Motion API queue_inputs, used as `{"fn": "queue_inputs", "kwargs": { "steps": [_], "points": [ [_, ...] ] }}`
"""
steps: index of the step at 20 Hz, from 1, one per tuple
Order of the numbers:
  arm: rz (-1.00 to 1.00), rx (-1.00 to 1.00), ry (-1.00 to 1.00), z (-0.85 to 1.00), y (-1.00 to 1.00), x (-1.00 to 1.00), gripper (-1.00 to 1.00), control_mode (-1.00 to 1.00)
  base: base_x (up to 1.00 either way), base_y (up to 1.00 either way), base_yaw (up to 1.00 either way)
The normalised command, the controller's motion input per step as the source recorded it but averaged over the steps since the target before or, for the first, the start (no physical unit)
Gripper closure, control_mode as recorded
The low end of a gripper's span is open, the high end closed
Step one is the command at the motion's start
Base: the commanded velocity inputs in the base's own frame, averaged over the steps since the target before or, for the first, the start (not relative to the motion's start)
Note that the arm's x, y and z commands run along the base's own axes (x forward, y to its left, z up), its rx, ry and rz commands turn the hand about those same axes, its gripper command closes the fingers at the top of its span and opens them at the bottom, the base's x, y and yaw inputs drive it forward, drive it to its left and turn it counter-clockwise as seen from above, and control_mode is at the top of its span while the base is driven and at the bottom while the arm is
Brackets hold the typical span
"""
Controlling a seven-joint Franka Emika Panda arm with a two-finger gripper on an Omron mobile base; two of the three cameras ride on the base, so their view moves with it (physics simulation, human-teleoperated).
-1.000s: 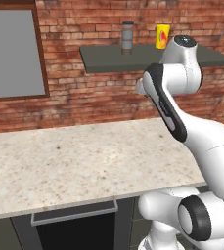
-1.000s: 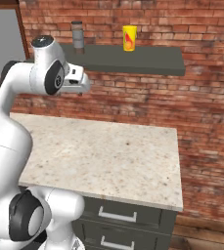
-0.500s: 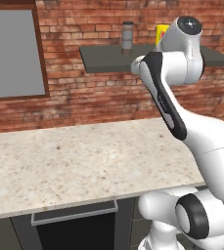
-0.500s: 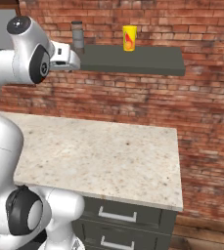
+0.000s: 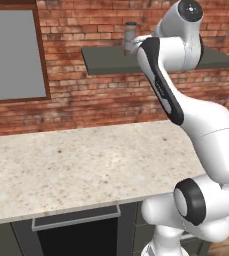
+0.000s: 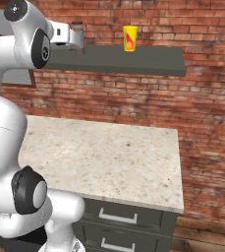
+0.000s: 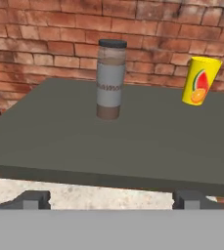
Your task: Take the cinnamon bottle from the cabinet and place it on the dining table, next to the plate with the cupcake. Then take the chocolate from the dining counter and place it on the cupcake plate.
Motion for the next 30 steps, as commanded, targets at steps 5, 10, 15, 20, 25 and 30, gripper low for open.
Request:
{"fn": "queue_inputs", "kwargs": {
  "steps": [5, 10, 15, 20, 25, 30],
  "points": [
    [0.0, 0.03, -0.03, -0.05, 0.0, 0.33, -1.0, -1.0, 0.0, 0.0, 0.0],
    [0.0, 0.12, -0.05, 0.0, 0.0, 0.67, -1.0, -1.0, 0.0, 0.0, 0.0],
    [-0.02, 0.05, -0.03, 0.01, 0.0, 0.28, -1.0, -1.0, 0.0, 0.0, 0.0],
    [0.0, 0.0, 0.0, 0.1, 0.0, 0.19, -1.0, -1.0, 0.0, 0.0, 0.0],
    [0.0, 0.0, 0.0, 0.0, 0.0, 0.31, -1.0, -1.0, 0.0, 0.0, 0.0],
    [0.0, 0.0, -0.03, 0.0, 0.09, 0.27, -1.0, -1.0, 0.0, 0.0, 0.0]
  ]
}}
